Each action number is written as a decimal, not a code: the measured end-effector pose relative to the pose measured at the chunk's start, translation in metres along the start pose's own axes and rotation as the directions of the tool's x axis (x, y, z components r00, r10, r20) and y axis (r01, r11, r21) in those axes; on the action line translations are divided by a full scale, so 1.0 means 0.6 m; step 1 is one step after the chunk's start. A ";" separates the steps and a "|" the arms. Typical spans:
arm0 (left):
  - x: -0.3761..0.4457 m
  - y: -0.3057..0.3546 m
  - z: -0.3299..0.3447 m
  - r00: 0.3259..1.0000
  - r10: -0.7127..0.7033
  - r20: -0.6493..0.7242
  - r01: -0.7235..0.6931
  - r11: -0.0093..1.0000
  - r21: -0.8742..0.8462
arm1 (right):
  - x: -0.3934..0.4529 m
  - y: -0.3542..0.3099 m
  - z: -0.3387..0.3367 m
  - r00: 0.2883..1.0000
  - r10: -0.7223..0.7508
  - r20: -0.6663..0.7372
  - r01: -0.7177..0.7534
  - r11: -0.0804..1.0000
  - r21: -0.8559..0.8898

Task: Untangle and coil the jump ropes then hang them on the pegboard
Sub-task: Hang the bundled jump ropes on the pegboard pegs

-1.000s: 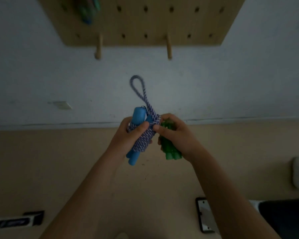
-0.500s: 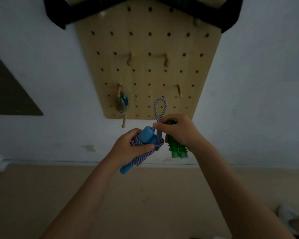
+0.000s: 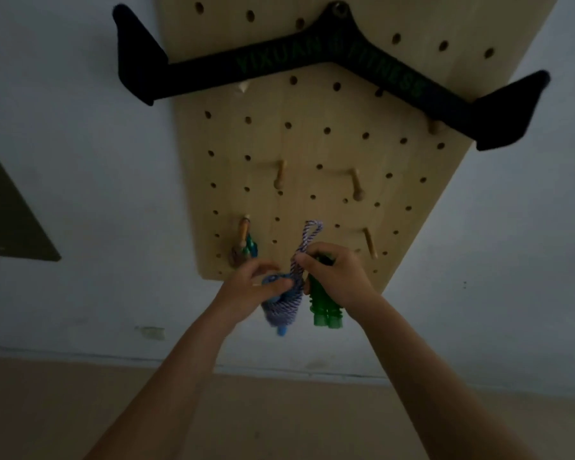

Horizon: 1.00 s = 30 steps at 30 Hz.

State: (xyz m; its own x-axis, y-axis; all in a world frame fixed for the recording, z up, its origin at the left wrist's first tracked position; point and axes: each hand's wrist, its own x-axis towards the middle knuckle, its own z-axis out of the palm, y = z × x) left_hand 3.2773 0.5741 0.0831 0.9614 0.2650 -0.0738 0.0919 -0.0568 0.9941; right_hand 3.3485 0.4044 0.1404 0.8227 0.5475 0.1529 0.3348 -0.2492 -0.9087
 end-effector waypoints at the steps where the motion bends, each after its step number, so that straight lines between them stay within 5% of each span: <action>1: 0.023 0.013 -0.009 1.000 0.017 0.017 -0.016 0.997 -0.071 | 0.020 0.000 0.006 1.000 -0.015 0.016 0.016 0.999 -0.046; 3: 0.063 0.042 -0.028 0.998 0.019 0.052 -0.010 0.987 -0.158 | 0.058 -0.002 0.014 0.999 0.000 0.033 0.003 0.995 -0.095; 11: 0.197 0.078 -0.062 0.990 0.104 0.098 -0.099 0.994 -0.055 | 0.160 0.002 0.012 0.997 0.047 0.061 -0.037 0.986 -0.165; 20: 0.233 0.078 -0.072 0.997 0.072 -0.034 -0.075 0.991 -0.111 | 0.222 0.029 0.010 0.995 -0.027 0.095 0.036 0.995 -0.094; 23: 0.243 0.078 -0.078 0.987 0.056 -0.149 -0.083 0.981 -0.178 | 0.240 0.031 -0.002 0.999 -0.043 0.013 0.042 0.999 0.012; 30: 0.273 0.095 -0.068 0.988 0.070 -0.139 -0.105 0.960 -0.261 | 0.274 0.027 0.003 0.995 0.001 -0.102 0.013 0.991 0.131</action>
State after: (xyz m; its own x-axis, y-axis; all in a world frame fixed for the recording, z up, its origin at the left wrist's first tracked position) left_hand 3.4295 0.6537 0.1309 0.9200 0.3918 0.0076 -0.0803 0.1694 0.9823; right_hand 3.4882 0.4919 0.1504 0.8657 0.4627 0.1912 0.2821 -0.1352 -0.9498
